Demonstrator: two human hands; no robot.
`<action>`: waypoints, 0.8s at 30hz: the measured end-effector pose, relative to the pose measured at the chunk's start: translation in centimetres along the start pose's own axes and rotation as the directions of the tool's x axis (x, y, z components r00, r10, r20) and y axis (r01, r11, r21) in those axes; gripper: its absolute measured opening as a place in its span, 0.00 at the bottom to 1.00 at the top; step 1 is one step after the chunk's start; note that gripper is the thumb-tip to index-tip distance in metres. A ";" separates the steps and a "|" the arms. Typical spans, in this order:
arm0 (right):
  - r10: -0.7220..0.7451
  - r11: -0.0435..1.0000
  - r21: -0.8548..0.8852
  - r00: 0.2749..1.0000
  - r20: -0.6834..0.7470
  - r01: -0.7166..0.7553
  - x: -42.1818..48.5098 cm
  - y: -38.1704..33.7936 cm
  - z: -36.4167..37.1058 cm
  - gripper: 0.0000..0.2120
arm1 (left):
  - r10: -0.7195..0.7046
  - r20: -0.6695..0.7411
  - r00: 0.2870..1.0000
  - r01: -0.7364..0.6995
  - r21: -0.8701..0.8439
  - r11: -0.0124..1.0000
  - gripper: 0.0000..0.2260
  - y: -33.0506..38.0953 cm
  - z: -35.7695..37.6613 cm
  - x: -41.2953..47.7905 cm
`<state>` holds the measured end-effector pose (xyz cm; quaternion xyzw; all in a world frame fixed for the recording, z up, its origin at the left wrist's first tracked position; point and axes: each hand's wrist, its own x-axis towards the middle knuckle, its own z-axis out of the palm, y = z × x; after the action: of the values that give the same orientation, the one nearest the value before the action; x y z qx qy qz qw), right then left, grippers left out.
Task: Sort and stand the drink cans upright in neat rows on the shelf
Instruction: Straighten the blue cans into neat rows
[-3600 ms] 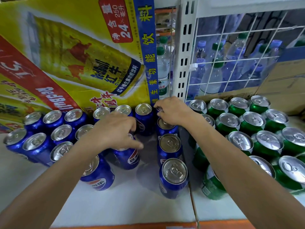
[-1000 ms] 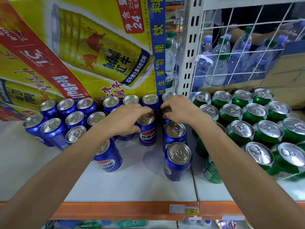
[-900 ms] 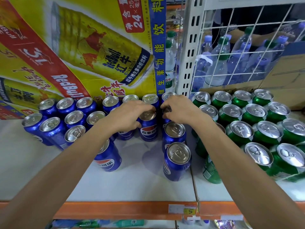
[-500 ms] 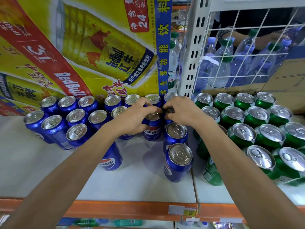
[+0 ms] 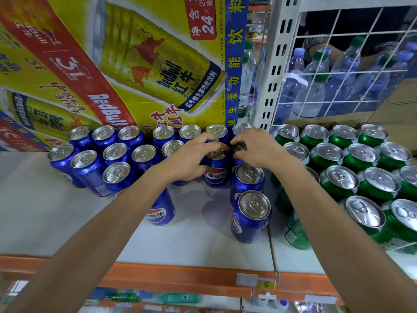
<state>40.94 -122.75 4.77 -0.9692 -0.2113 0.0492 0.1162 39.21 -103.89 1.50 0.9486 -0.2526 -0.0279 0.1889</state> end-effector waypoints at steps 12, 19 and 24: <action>-0.083 0.996 0.001 0.994 -0.076 0.084 -3.6 -2.6 -0.4 0.20 | -0.127 -0.045 0.991 0.134 0.259 0.957 0.29 1.2 -4.7 -7.4; -0.087 0.991 0.098 0.996 -0.015 0.088 -5.7 -3.2 0.8 0.21 | -0.407 0.237 0.882 0.275 0.441 0.854 0.36 -0.7 -4.1 -11.9; -0.040 0.997 0.061 0.998 -0.058 0.043 -5.9 -2.8 1.3 0.21 | -0.274 0.098 0.957 0.222 0.361 0.906 0.32 1.1 -3.1 -10.2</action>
<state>34.30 -122.53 4.49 -0.9616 -0.2264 0.0258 0.1532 30.28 -98.73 4.38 0.9866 -0.1439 -0.0763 -0.0049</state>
